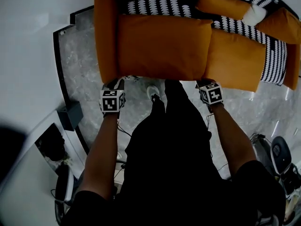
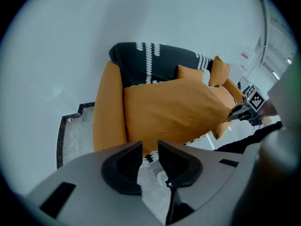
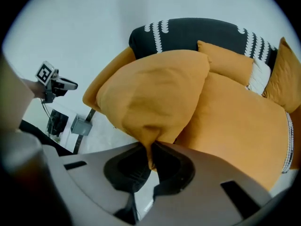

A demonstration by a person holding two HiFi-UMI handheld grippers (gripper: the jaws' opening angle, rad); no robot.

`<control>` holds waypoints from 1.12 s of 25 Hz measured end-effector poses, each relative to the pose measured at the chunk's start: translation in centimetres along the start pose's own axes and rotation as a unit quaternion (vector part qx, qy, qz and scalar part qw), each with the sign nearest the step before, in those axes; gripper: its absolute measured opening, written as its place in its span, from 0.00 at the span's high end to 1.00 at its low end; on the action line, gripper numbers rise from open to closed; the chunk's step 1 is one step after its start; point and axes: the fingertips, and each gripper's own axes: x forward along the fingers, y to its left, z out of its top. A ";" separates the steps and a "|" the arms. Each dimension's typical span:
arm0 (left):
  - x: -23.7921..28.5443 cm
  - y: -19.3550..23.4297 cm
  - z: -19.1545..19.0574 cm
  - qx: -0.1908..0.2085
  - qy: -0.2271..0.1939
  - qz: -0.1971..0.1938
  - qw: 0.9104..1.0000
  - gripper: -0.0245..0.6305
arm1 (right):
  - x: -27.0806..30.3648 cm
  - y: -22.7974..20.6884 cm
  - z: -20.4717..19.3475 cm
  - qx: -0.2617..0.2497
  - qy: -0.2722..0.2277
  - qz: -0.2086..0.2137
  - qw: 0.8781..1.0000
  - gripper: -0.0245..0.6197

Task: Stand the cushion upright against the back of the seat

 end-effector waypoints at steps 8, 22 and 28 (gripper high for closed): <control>-0.6 1.7 -0.8 -0.025 0.049 0.035 0.998 0.72 | -5.7 -0.5 6.3 0.068 -0.050 0.060 0.995 0.88; -0.4 2.7 -1.0 -0.068 0.040 0.050 0.996 0.66 | -14.7 -1.7 17.3 0.243 -0.156 0.199 0.936 0.89; -0.1 4.8 2.2 -0.125 -0.008 0.055 0.991 0.66 | -15.1 -3.9 19.7 0.274 -0.172 0.202 0.924 0.89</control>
